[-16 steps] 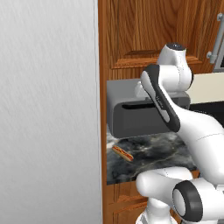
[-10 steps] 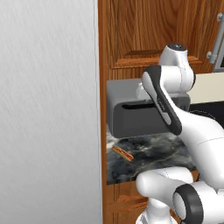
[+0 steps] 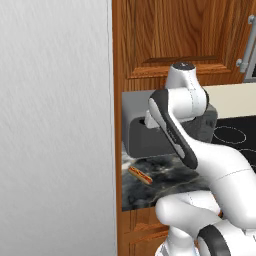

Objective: Store the hot dog in the freezer for long-term storage. Close the freezer door after placing the cooked food.

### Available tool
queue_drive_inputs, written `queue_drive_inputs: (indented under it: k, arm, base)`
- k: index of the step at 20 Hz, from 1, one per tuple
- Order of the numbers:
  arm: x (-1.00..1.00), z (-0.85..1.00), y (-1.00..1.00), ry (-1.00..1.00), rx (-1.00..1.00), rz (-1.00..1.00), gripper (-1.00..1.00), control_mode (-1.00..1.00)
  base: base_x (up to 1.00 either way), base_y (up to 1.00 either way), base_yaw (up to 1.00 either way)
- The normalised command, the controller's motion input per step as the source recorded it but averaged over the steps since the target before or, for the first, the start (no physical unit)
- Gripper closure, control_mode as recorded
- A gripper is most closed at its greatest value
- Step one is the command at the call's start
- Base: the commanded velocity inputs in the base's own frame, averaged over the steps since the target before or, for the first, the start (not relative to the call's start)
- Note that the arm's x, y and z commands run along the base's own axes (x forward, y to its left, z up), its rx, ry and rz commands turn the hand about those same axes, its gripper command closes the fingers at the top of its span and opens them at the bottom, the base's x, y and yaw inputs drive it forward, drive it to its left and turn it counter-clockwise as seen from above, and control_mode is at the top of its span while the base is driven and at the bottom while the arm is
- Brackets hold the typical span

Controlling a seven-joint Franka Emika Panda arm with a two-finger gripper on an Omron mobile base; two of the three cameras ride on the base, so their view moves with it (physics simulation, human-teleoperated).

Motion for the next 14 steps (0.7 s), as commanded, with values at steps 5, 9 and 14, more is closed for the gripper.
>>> queue_drive_inputs:
  k: [5, 9, 14]
  arm:
    - [-0.02, -0.66, 0.22, 0.00, -0.10, 0.10, -1.00, -1.00]
    - [0.00, -0.52, 0.08, 0.02, -0.03, 0.05, -1.00, -1.00]
    - [0.00, -0.32, 0.04, 0.01, 0.00, 0.04, -1.00, -1.00]
  base:
    - [0.00, 0.00, 0.00]
    - [0.00, 0.00, 0.00]
    - [0.00, 0.00, 0.00]
